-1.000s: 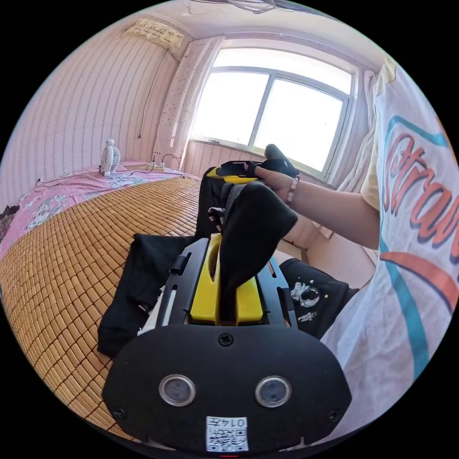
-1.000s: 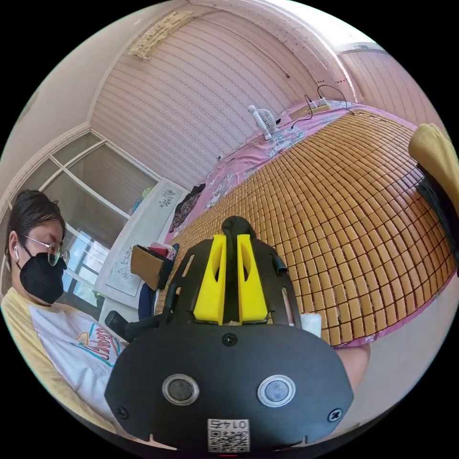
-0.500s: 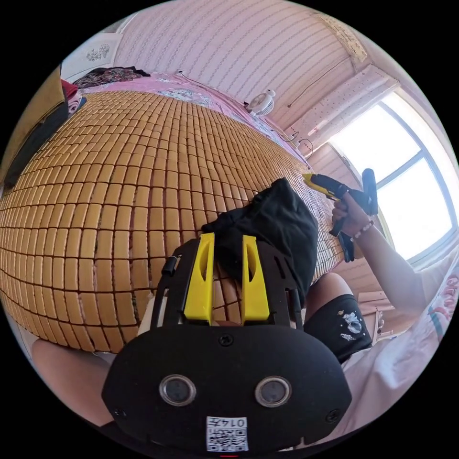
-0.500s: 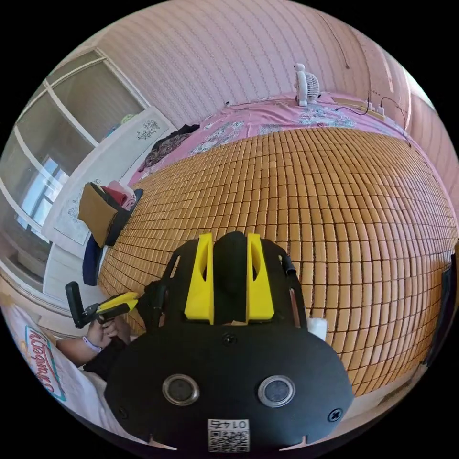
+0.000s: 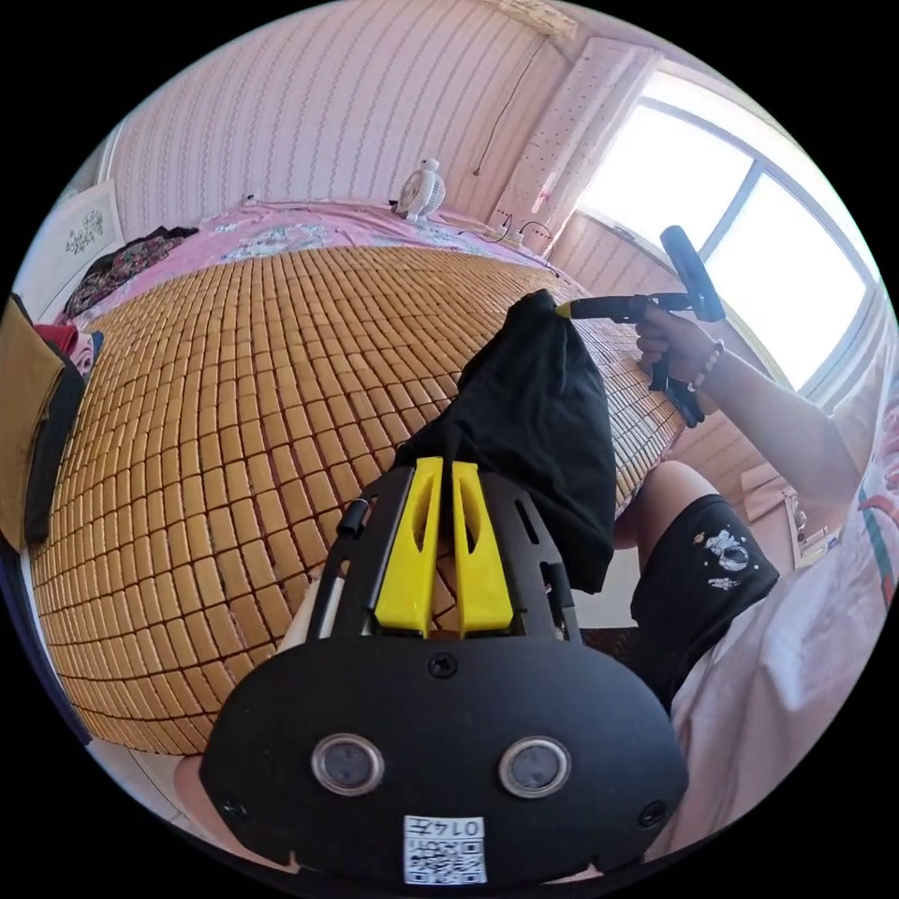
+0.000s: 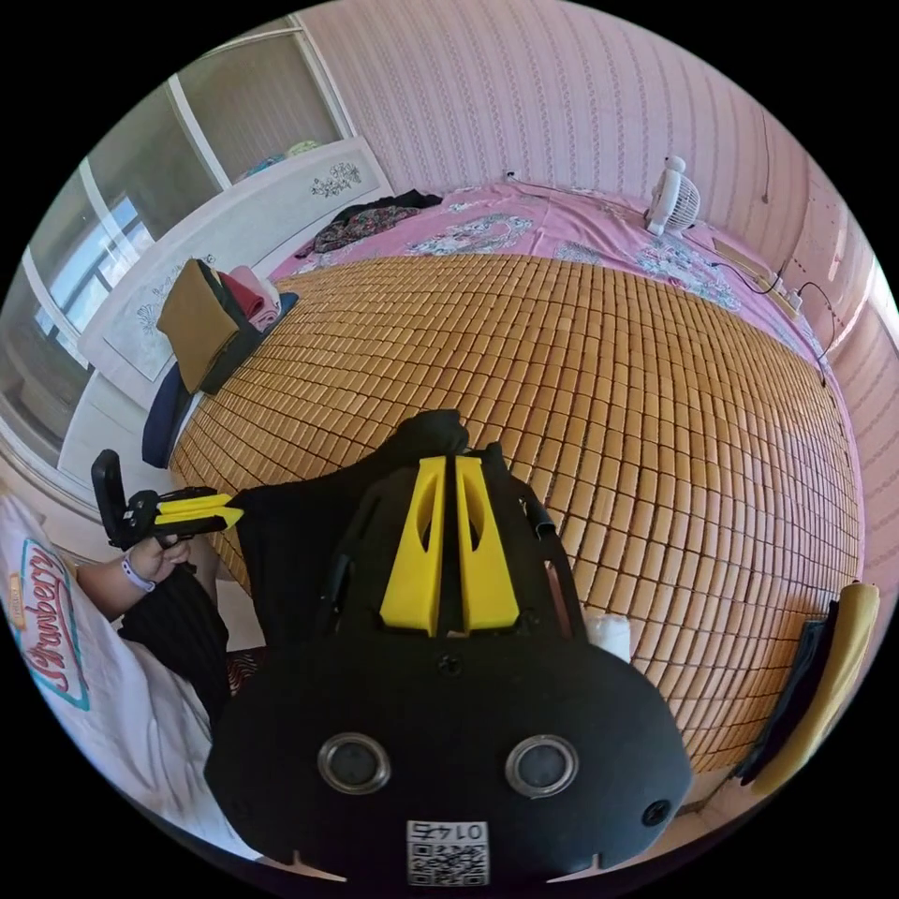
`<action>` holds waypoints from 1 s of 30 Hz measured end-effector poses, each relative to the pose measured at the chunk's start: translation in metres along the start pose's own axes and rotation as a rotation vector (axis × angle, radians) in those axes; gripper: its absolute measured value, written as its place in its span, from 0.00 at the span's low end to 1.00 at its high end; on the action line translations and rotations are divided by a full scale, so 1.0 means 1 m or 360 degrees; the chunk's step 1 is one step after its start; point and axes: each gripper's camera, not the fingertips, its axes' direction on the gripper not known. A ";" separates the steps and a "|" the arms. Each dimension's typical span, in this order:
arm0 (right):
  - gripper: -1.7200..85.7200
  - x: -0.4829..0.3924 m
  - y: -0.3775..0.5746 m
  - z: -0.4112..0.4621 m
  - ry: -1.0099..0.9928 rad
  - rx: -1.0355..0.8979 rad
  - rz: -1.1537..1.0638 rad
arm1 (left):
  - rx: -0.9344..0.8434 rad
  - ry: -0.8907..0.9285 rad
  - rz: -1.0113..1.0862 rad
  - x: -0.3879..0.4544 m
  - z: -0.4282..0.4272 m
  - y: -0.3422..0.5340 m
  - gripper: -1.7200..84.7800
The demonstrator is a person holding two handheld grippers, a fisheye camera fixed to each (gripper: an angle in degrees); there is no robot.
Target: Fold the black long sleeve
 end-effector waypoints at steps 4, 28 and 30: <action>0.08 0.015 -0.006 0.036 0.0036 -0.0107 0.0060 | -0.0128 -0.0082 -0.0125 -0.017 0.026 -0.008 0.05; 0.08 0.025 0.158 -0.038 -0.0474 0.0402 0.0168 | -0.0205 -0.0115 0.0240 0.060 -0.048 -0.007 0.06; 0.08 0.026 0.193 -0.070 -0.0457 0.0545 0.0219 | -0.0139 -0.0072 0.0312 0.075 -0.067 -0.016 0.06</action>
